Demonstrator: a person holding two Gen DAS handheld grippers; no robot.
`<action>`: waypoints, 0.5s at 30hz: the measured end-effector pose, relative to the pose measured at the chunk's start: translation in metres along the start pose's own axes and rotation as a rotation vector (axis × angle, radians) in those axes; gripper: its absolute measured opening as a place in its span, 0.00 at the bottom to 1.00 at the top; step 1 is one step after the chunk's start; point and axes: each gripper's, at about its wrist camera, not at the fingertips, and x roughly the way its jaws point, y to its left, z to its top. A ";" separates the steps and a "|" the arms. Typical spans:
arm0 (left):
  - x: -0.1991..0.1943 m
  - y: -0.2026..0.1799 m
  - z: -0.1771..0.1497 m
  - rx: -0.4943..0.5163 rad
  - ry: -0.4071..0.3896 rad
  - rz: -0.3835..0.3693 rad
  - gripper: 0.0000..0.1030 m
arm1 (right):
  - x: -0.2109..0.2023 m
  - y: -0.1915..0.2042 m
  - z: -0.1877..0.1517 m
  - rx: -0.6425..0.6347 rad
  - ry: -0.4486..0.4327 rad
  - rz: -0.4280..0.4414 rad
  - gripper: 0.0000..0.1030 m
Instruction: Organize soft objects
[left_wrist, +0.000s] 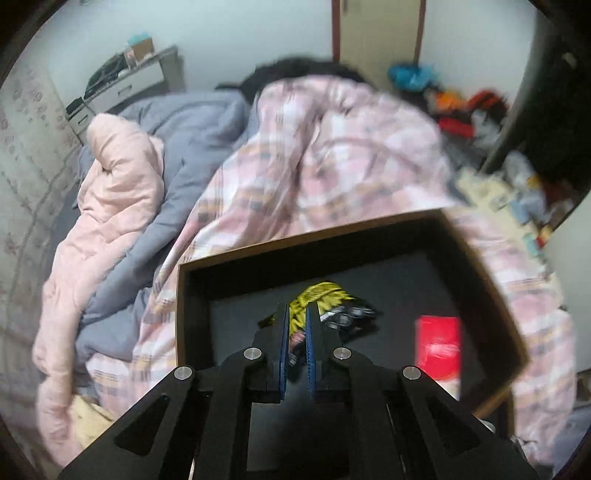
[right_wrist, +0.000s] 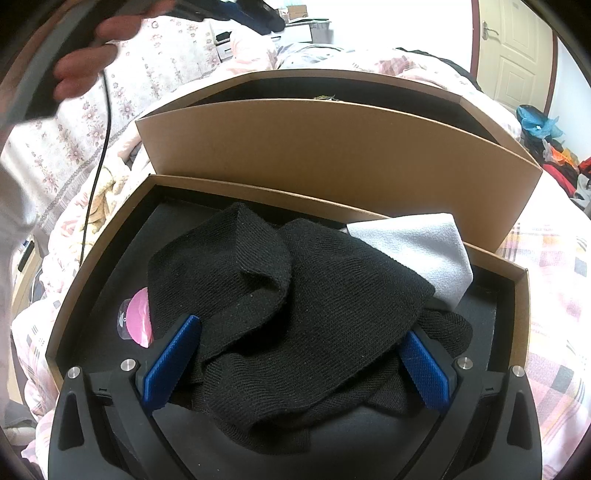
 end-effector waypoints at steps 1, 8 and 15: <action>0.013 0.001 0.007 0.003 0.036 0.023 0.03 | 0.000 0.000 0.000 0.000 -0.002 -0.001 1.00; 0.078 -0.008 0.008 0.030 0.197 -0.031 0.03 | -0.002 -0.001 -0.002 0.001 -0.008 0.004 1.00; 0.072 -0.023 0.003 0.047 0.127 -0.063 0.03 | -0.002 -0.001 -0.001 -0.001 -0.010 0.003 1.00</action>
